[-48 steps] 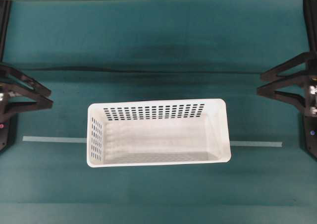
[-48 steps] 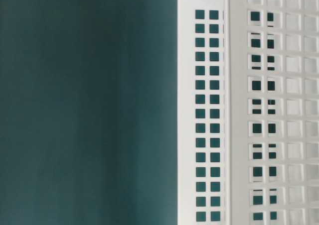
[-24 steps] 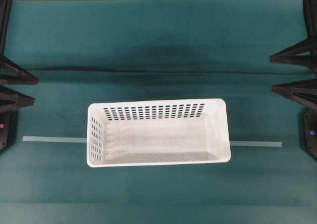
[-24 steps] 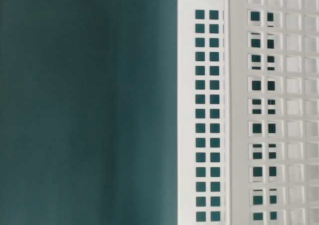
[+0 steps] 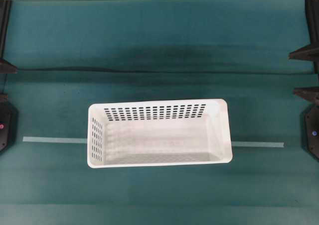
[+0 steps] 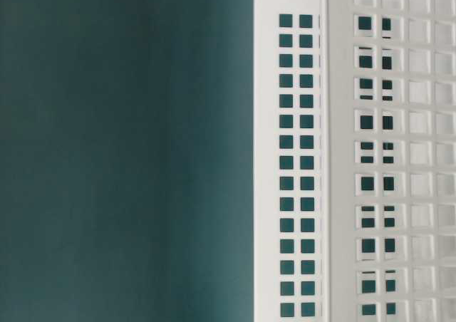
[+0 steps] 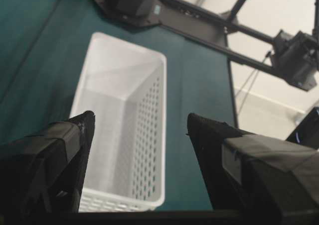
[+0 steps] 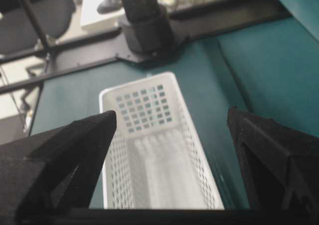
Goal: Lift the white basket with both hands.
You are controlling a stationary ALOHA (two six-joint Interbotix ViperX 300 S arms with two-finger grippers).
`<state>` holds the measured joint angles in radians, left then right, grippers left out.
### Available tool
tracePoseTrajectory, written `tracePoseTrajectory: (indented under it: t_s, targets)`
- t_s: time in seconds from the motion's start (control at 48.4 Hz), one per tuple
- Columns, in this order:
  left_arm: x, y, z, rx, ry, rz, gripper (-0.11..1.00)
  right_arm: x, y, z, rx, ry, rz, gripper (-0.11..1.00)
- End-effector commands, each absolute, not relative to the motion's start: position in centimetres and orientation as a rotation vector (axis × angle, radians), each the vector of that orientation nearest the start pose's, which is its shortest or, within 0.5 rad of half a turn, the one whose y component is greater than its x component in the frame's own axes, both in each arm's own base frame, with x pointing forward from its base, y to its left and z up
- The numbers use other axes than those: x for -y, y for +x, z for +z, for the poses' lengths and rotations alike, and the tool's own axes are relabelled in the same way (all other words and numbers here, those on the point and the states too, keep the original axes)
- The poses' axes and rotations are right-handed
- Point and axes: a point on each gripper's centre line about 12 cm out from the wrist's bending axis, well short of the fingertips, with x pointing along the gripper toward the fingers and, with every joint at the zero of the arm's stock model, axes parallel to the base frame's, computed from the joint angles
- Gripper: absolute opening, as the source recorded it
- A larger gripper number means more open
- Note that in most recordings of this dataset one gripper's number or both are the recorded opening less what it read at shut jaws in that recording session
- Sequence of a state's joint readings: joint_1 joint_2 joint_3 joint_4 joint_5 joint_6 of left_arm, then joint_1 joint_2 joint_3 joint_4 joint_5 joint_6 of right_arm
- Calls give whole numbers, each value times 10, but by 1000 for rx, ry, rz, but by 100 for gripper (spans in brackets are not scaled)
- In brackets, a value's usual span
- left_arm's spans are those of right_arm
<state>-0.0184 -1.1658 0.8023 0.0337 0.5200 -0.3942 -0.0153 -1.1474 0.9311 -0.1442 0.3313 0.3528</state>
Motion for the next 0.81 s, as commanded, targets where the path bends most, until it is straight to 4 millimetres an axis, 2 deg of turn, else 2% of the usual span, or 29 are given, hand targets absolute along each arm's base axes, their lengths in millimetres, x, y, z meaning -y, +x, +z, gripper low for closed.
tracePoseTrajectory:
  t_s: [0.0,0.268,0.784]
  targets:
    - [1,145,393,-136,-353,24,79,8,159,361,-76,210,-70,95]
    - [1,148,385,-156,-355,27,79,8,157,360,-79,210,-73,95]
    - [1,148,382,-152,-357,24,79,8,158,356,-91,211,-74,95]
